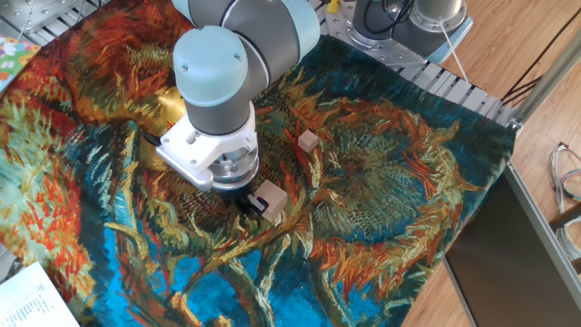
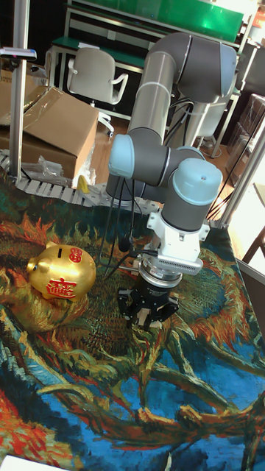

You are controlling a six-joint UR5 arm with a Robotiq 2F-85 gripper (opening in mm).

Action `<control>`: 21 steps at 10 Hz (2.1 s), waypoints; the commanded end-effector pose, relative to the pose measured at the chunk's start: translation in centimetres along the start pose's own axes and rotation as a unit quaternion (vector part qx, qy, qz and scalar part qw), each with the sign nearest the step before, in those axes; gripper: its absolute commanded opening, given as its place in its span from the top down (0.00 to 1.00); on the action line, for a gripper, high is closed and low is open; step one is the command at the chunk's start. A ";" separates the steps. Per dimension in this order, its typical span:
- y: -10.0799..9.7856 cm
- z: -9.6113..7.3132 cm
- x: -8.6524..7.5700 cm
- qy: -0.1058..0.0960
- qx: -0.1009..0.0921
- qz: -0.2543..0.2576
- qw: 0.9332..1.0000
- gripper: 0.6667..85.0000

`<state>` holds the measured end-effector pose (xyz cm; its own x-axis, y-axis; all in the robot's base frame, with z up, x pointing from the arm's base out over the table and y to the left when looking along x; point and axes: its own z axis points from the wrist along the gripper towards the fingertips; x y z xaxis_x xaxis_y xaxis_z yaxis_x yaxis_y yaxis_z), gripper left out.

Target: Drop coins into a piggy bank

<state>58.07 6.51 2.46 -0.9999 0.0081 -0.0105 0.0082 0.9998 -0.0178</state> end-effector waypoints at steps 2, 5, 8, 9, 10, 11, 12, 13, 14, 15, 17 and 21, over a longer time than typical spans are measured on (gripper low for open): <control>0.3 0.3 0.0 0.008 -0.006 0.011 1.000 0.55; 1.1 0.3 -0.3 0.011 -0.009 0.013 1.000 0.55; 0.5 0.6 -0.5 0.011 0.002 0.008 1.000 0.56; 0.4 0.6 -0.5 0.011 0.003 0.006 1.000 0.58; 0.4 0.5 -0.5 0.011 0.002 0.006 1.000 0.58; 0.5 0.5 -0.4 0.011 0.001 0.006 1.000 0.58; 0.6 0.4 -0.4 0.011 -0.002 0.008 1.000 0.58; 0.7 0.4 -0.3 0.011 -0.003 0.009 1.000 0.58; 0.7 0.2 -0.2 0.011 -0.003 0.009 1.000 0.58; 0.7 0.2 -0.2 0.011 -0.004 0.009 1.000 0.58; 0.5 0.2 -0.3 0.008 -0.002 0.008 1.000 0.58; 0.4 0.2 -0.7 0.002 0.001 0.002 1.000 0.59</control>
<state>58.45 6.79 2.15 -0.9999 0.0118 0.0028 0.0117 0.9995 -0.0295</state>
